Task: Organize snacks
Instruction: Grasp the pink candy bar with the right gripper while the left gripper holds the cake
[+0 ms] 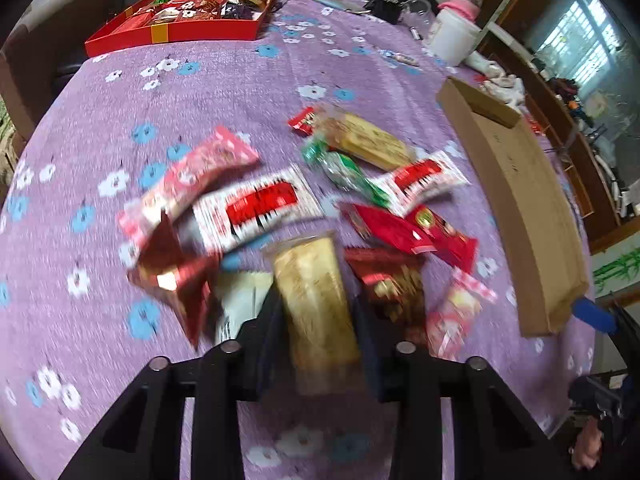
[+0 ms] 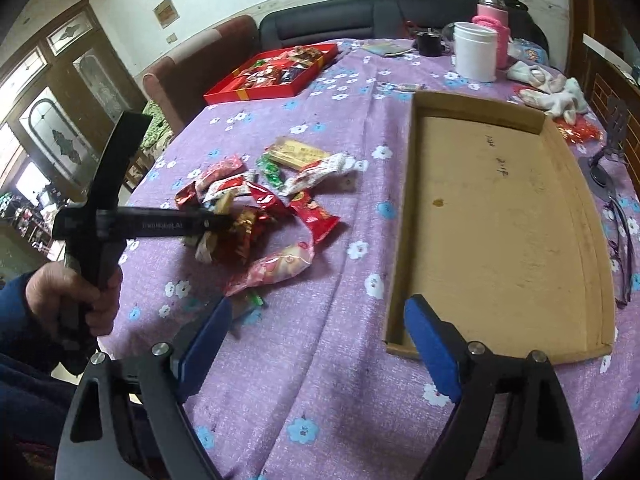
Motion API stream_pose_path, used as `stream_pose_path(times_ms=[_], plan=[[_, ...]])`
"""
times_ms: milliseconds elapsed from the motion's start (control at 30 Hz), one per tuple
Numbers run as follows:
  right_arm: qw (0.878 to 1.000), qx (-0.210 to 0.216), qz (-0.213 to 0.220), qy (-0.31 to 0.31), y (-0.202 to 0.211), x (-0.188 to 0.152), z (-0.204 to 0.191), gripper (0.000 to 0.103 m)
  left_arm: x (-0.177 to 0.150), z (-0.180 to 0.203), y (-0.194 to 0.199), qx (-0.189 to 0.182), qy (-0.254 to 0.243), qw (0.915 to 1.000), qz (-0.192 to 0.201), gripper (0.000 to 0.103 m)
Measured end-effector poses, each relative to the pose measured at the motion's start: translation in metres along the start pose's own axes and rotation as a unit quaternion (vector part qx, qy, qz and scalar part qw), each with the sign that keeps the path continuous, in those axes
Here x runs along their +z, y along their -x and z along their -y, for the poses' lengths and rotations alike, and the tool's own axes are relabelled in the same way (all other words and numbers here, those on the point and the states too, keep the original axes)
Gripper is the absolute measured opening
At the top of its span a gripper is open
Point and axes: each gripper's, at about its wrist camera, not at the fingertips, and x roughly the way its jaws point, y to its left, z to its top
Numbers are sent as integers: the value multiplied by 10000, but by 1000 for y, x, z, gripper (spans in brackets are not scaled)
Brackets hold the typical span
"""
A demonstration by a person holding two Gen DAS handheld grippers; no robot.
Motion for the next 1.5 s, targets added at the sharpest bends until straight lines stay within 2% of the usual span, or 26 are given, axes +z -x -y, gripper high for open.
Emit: stream_pose_path(times_ms=[100,200,300,400,467,500,567,633,767,833,900,933,1000,1033,1133,1500], plan=[[9999,111,-117,57,-7,3,-6,88,-18,0,5,-78,19,10000,-28,34],[9994,229,-220,100,-15,9,-12,88,-34,-1,13,47,-141,9999,-3,34],[9974,546,-473,-19,-29,17,-15,88,-41,-6,17,95,-129,9999,0,34],[9950,685,-711,-133,-43,25,-21,88,-46,-10,22,140,-144,9998,25,34],[9936,757,-810,-210,-51,30,-26,81,-49,-14,23,125,-99,9999,33,35],[9931,733,-877,-257,-55,33,-27,79,-49,-16,24,116,-90,9999,26,36],[9903,704,-1097,-478,-69,37,-26,68,-49,-16,24,122,-101,9999,21,36],[9850,588,-1402,-812,-82,38,-21,67,-50,-14,24,185,-192,9996,20,36],[9792,445,-1628,-1128,-96,33,-17,65,-51,-14,24,289,-320,9991,28,46],[9781,504,-1638,-1183,-101,34,-20,62,-51,-17,22,278,-296,9992,41,48],[9797,429,-1653,-1053,-108,37,-28,54,-48,-16,21,248,-346,9991,71,48],[9804,366,-1674,-977,-113,39,-32,44,-48,-16,21,246,-415,9988,94,48],[9825,277,-1638,-844,-117,44,-39,35,-49,-13,21,262,-557,9980,151,38],[9844,217,-1589,-718,-116,46,-43,22,-48,-12,21,261,-582,9978,167,37],[9876,192,-1411,-665,-108,47,-44,15,-48,-12,22,111,-575,9980,234,36],[9952,1,-832,-514,-68,43,-37,14,-47,-3,41,-107,-526,9968,590,35]])
